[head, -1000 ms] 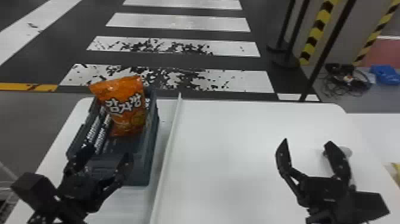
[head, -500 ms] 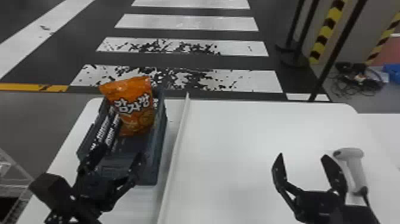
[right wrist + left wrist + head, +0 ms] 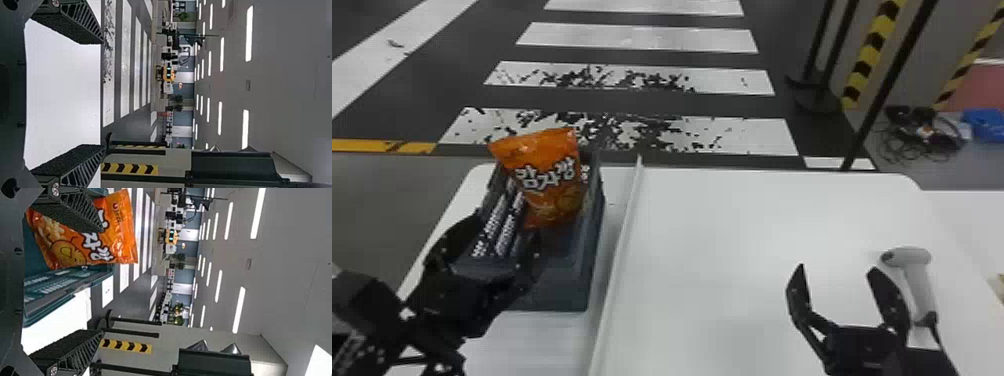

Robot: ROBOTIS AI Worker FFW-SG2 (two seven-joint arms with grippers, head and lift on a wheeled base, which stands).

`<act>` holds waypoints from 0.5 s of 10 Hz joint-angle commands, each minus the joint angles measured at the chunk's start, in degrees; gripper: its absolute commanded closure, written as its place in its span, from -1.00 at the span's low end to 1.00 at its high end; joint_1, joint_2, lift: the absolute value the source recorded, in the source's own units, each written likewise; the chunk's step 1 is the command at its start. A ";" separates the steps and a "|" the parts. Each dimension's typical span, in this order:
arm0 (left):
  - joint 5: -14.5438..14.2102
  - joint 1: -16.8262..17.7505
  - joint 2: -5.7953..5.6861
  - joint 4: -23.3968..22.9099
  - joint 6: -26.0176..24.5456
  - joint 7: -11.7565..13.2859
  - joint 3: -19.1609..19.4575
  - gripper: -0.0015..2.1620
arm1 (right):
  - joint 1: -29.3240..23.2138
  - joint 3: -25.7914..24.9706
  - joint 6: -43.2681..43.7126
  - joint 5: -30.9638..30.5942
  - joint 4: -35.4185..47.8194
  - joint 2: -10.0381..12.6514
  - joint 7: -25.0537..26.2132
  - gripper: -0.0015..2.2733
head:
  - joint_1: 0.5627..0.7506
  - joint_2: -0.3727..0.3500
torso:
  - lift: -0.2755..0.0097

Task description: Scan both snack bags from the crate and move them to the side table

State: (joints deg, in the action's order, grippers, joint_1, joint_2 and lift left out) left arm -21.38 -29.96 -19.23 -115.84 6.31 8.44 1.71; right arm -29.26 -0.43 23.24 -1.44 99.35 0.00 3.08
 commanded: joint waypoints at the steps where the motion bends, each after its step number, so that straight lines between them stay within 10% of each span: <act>1: -0.15 1.74 -0.63 -0.18 -2.05 1.31 2.60 -0.91 | -0.01 -0.10 -0.35 0.03 0.06 0.05 0.00 -0.96 | 0.41 0.03 | 0.24; 5: -0.50 11.06 -4.24 5.53 -10.67 8.17 9.45 -0.91 | 0.08 -0.10 -2.29 0.03 0.32 0.05 0.00 -0.96 | 0.41 0.21 | 0.24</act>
State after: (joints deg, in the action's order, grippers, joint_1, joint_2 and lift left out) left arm -21.87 -20.24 -22.92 -111.36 -3.42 16.75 10.35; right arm -29.25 -0.51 21.20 -1.40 99.67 0.00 3.08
